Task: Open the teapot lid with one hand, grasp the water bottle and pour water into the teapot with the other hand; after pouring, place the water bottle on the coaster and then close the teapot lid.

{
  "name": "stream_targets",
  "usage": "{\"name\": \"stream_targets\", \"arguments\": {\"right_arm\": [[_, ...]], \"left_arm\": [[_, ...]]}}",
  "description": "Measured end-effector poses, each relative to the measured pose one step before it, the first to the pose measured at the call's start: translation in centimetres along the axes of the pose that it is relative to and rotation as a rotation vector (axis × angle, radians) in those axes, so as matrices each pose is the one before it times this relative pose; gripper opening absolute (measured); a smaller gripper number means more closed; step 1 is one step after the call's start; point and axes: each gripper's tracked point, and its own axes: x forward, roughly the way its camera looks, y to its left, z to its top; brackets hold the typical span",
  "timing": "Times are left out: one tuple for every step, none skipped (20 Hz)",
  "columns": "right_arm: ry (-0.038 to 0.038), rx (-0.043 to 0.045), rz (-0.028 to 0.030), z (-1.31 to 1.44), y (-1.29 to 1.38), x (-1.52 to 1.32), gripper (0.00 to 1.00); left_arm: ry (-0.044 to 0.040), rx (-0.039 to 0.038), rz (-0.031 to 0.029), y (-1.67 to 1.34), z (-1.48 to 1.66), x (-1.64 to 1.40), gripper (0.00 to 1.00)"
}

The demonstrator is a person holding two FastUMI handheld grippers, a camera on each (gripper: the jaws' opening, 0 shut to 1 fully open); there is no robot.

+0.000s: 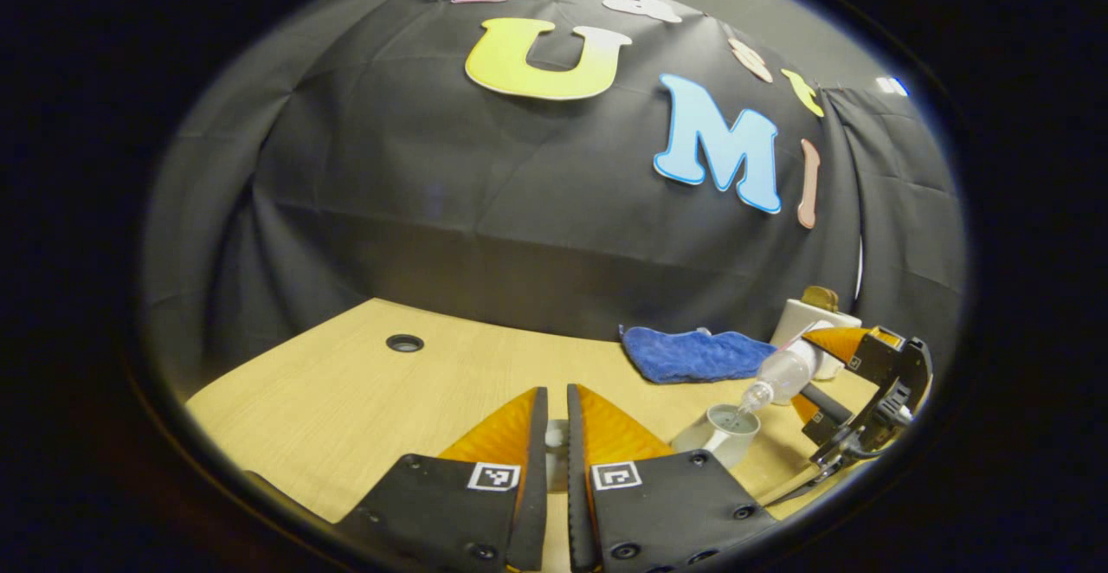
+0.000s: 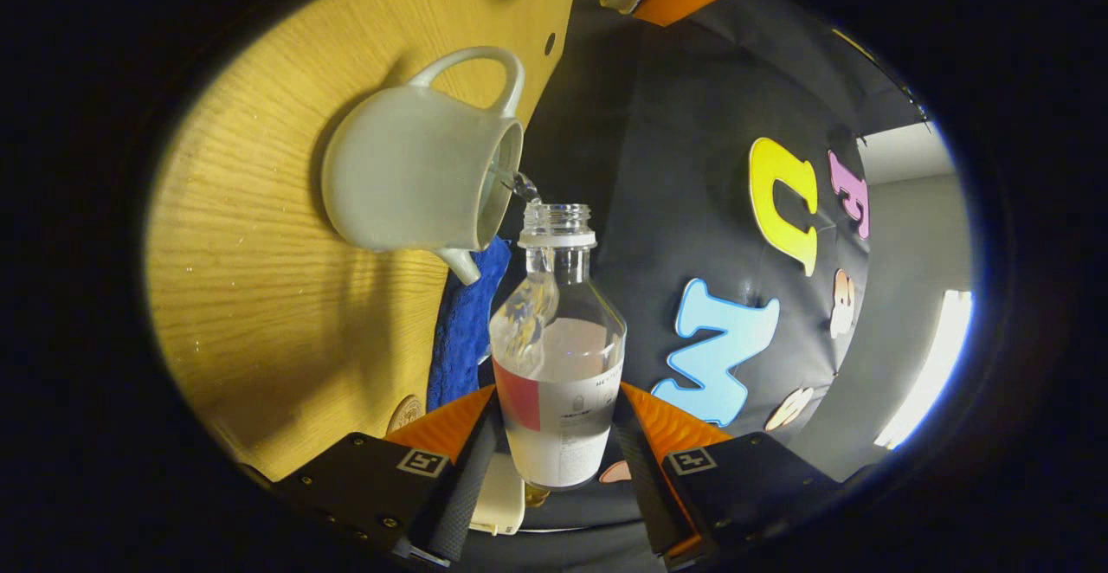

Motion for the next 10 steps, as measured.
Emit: {"name": "stream_targets", "arguments": {"right_arm": [[-0.00396,-0.01674,-0.00871,0.027,-0.184,0.08,0.76],[-0.00562,-0.01899,-0.00883,0.061,-0.164,-0.007,0.74],[-0.0052,-0.01692,-0.0095,0.074,-0.177,-0.02,0.76],[-0.00485,-0.01407,-0.00369,0.08,0.032,-0.024,0.74],[-0.00298,-0.01414,-0.00417,-0.149,-0.192,0.101,0.76],[0.00018,-0.01286,-0.00394,-0.09,-0.189,0.058,0.76],[-0.00386,-0.01226,-0.00454,-0.042,-0.192,0.09,0.76],[-0.00171,-0.01316,-0.00484,-0.059,-0.084,0.051,0.76],[-0.00445,-0.01496,-0.00597,0.055,-0.236,0.017,0.76],[-0.00662,-0.00923,-0.00483,-0.007,-0.154,0.188,0.76]], "left_arm": [[-0.00236,0.00181,0.00477,0.289,0.062,-0.14,0.17],[-0.00404,-0.0032,-0.00073,0.099,0.3,0.005,0.16],[-0.0017,-0.00295,-0.0008,-0.172,0.022,0.003,0.17],[0.00234,0.00149,-0.00006,-0.07,-0.074,-0.064,0.17],[0.00215,-0.00016,-0.0027,-0.059,-0.196,0.054,0.17],[0.00119,0.00132,-0.00233,-0.091,-0.035,0.057,0.17],[0.00253,0.00346,-0.00007,0.004,-0.138,-0.003,0.17],[0.00112,0.00227,0.00071,-0.032,0.013,0.014,0.16],[0.00104,-0.00152,-0.00445,-0.216,-0.08,0.135,0.16],[0.00248,-0.00131,-0.00353,-0.124,0.0,0.006,0.18]]}}
